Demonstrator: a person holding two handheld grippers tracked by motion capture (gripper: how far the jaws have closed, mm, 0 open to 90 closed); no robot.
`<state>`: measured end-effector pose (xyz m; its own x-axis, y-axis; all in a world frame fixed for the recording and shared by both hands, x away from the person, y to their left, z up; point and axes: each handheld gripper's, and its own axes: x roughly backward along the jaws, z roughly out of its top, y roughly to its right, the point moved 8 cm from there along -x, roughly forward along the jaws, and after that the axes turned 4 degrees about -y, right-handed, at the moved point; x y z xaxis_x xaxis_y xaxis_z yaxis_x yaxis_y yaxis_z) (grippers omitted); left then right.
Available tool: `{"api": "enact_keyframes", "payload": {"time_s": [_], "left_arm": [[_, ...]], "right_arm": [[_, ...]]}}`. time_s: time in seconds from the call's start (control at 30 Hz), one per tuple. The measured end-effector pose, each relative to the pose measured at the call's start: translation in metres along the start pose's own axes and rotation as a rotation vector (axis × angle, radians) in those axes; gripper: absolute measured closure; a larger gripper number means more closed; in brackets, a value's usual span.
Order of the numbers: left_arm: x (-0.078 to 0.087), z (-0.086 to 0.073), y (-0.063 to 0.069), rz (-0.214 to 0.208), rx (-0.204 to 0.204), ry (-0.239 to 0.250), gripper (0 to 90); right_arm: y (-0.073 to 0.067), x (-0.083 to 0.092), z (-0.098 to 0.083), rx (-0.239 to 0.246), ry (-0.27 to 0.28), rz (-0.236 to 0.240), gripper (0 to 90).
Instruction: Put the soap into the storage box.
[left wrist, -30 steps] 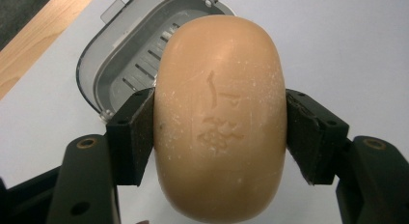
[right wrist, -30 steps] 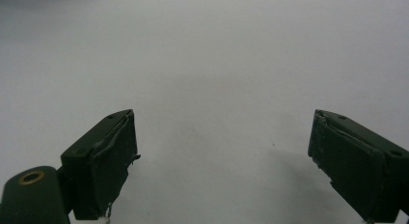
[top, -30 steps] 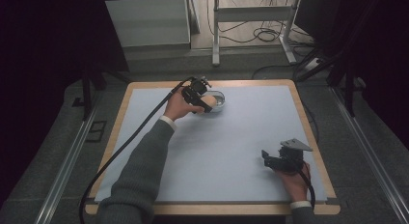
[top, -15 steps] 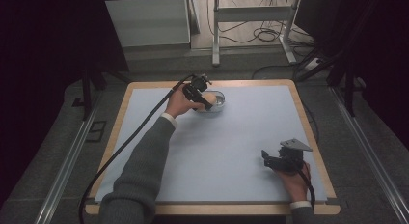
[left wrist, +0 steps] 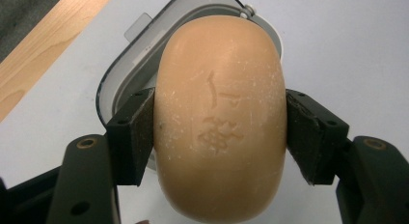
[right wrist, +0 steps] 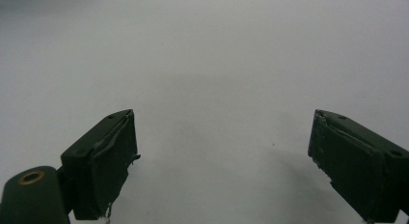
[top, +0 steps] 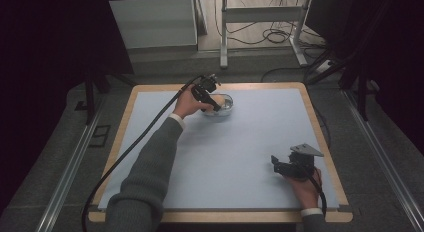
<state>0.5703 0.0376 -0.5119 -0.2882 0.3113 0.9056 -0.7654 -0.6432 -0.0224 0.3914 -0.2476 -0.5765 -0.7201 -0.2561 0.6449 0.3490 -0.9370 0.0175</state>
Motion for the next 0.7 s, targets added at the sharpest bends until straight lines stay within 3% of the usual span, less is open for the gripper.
{"api": "enact_keyframes", "payload": {"time_s": [0.53,0.7], "left_arm": [[-0.016,0.009,-0.003,0.015,-0.033,-0.037,32.6],[-0.012,0.010,-0.001,0.013,-0.029,-0.020,30.4]], "right_arm": [[0.000,0.000,0.000,0.002,-0.001,-0.001,10.3],[0.000,0.000,0.000,0.004,0.000,-0.003,10.3]]}}
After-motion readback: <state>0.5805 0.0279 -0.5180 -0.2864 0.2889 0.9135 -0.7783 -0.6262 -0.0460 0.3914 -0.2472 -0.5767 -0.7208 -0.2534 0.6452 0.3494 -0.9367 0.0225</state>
